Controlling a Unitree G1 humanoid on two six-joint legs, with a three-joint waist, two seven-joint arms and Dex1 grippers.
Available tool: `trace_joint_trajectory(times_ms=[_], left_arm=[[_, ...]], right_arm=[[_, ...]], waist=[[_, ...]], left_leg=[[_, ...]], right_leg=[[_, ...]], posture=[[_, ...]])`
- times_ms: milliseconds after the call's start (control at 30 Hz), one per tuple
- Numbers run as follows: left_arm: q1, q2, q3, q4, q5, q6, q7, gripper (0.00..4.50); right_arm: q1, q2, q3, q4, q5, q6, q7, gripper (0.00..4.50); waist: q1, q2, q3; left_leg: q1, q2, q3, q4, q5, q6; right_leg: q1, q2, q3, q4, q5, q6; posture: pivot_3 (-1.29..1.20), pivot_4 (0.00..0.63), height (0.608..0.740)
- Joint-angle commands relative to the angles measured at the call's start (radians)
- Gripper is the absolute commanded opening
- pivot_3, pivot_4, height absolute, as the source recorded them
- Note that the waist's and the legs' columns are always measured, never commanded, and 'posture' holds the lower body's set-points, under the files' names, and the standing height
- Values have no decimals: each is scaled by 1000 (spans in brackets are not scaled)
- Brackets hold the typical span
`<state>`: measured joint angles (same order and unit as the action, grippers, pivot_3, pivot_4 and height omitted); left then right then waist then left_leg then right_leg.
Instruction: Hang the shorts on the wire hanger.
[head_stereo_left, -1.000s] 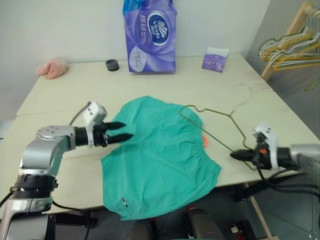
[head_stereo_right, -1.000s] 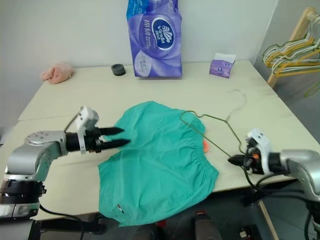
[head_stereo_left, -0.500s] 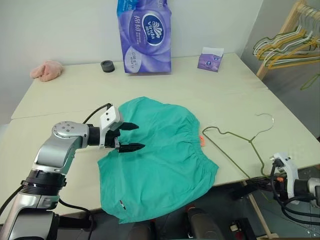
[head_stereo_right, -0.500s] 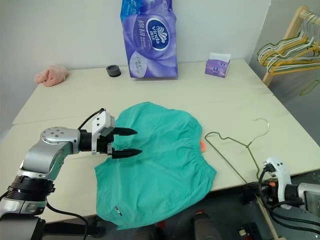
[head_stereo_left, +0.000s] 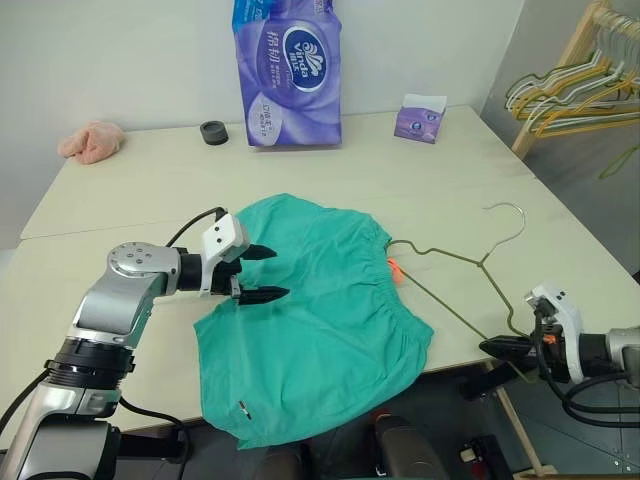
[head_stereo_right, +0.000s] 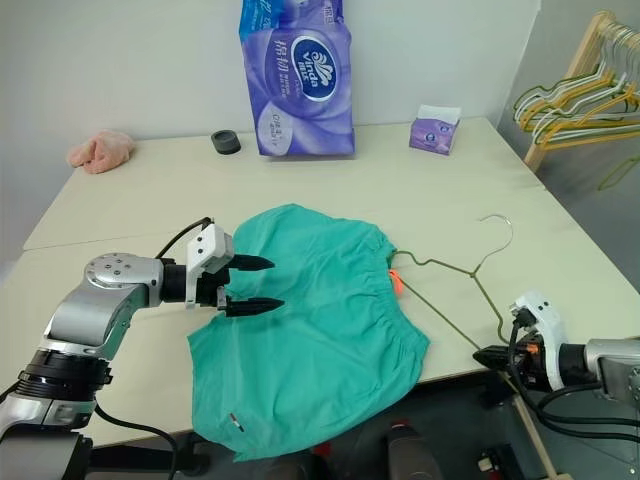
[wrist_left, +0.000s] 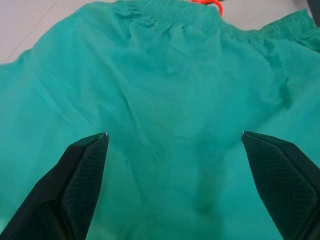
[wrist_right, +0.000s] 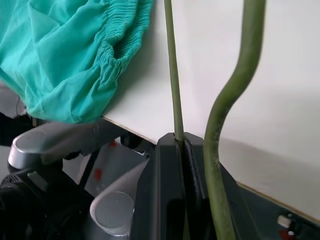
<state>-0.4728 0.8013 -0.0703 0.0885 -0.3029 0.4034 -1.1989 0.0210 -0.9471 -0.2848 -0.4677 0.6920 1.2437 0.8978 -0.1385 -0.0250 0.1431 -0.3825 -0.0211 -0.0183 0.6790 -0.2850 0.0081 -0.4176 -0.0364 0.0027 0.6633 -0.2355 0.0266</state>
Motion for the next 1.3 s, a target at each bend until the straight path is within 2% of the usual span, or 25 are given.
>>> trace_joint_trajectory(times_ms=[33, 233, 367, 433, 667, 1033, 1300], left_arm=[[-7, 18, 49, 5, 10, -29, 28, 4477], [-11, 9, 63, 36, 28, -53, 70, 4477], [0, 0, 53, 31, 34, -65, 78, 4477], [1, -1, 52, 29, 35, -65, 79, 4477], [8, -3, 50, 27, 40, -75, 80, 4477], [11, -15, 58, 19, 40, -77, 96, 4477], [35, -17, 73, -12, 26, -61, 120, 4477]], right_arm=[[-29, -32, 47, -53, 11, -62, 29, 0], [-57, -51, 137, -69, 8, -103, 31, 0], [-110, -8, 217, 28, -38, -99, -28, 0], [-127, -8, 231, 73, -47, -102, -30, 0], [-220, 6, 252, 183, 4, -39, 11, 0], [-488, 187, 370, 400, 4, 67, 2, 0], [-574, 365, 243, 461, 35, 175, -133, 0]], waist=[[0, 0, 0], [1, 0, 0], [0, -1, 0], [1, -1, 0], [0, -1, 0], [1, -1, 0], [2, 0, 0]], left_leg=[[0, 0, 0, 0, 0, 0], [0, 0, 0, 0, 0, 0], [0, 0, 0, 0, 0, 0], [0, 0, 0, 0, 0, 0], [0, 0, 0, 0, 0, 0], [-1, 0, 1, 0, 0, 0], [-1, 0, 1, 0, 0, 0]], right_leg=[[0, 0, 0, 0, 0, 0], [0, -1, 0, 0, 0, 0], [0, -2, 0, 0, 0, 0], [0, -2, 0, 0, 3, -4], [-1, -2, 1, 0, 3, -5], [-1, -3, 1, 0, 3, -5], [-3, -4, 2, 2, 3, -5]], posture=[[-254, 119, 740], [-253, 119, 740], [-246, 117, 740], [-245, 117, 740], [-234, 116, 740], [-202, 107, 740], [-187, 103, 740]])
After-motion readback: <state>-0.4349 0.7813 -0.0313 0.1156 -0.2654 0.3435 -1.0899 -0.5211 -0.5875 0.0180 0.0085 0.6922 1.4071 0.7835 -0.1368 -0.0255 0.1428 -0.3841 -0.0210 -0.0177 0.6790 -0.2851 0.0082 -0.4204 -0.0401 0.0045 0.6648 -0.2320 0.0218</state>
